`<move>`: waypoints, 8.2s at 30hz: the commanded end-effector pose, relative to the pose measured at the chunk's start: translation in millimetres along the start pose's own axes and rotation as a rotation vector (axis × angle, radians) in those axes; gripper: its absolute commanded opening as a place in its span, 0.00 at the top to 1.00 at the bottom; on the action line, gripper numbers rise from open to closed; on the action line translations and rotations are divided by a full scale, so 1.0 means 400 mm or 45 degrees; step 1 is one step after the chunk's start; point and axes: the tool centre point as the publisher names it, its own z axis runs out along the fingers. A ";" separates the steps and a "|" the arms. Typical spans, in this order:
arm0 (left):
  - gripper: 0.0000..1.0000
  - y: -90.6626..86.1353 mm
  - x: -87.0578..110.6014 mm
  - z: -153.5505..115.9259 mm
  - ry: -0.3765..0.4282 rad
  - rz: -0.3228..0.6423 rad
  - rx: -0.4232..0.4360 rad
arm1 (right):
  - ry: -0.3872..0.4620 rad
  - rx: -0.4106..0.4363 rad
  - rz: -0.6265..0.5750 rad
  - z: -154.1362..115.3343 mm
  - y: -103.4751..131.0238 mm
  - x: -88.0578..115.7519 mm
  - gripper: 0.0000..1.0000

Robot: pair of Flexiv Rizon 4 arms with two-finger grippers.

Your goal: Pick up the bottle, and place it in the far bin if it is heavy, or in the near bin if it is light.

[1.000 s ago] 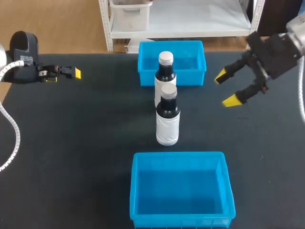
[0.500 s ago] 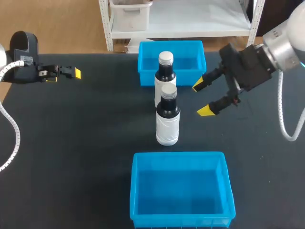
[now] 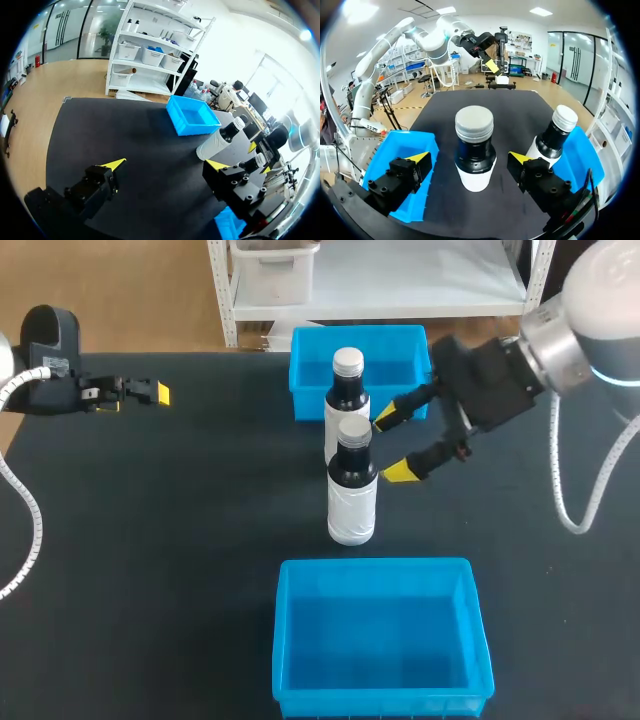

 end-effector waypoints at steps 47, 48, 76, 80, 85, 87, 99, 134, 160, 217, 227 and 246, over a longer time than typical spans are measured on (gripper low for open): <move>0.00 0.000 0.000 0.000 0.000 0.000 0.000 | 0.018 0.015 0.042 0.105 -0.011 -0.039 0.44; 0.00 0.000 0.000 0.000 0.000 0.000 0.000 | 0.018 0.014 0.042 0.105 -0.011 -0.039 0.47; 0.00 0.000 0.000 0.000 0.000 0.000 0.000 | 0.031 0.050 0.034 0.067 -0.009 -0.057 1.00; 0.00 0.000 0.000 0.000 0.000 0.000 0.000 | 0.036 0.064 0.030 0.038 -0.011 -0.077 1.00; 0.00 0.000 0.000 0.000 0.000 0.000 0.000 | 0.042 0.079 0.014 -0.006 -0.014 -0.106 1.00; 0.00 0.000 0.000 0.000 0.000 0.000 0.000 | 0.044 0.086 0.005 -0.024 -0.017 -0.115 1.00; 0.00 0.000 0.000 0.000 0.000 0.000 0.000 | 0.068 0.151 0.013 -0.162 -0.047 -0.097 1.00; 0.00 0.000 0.000 0.000 0.000 0.000 0.000 | 0.042 0.320 0.152 -0.394 -0.083 0.092 1.00; 0.00 0.000 0.000 0.000 0.000 0.000 0.000 | 0.086 0.267 0.081 -0.459 -0.344 0.045 1.00; 0.00 0.000 0.000 0.000 0.000 0.000 0.000 | 0.007 0.179 0.071 -0.117 -0.694 -0.189 1.00; 0.00 0.000 0.000 0.000 0.000 0.000 0.000 | 0.011 0.131 0.070 -0.057 -0.722 -0.204 1.00; 0.00 0.000 0.000 0.000 0.000 0.000 0.000 | -0.005 0.056 0.075 0.030 -0.747 -0.203 1.00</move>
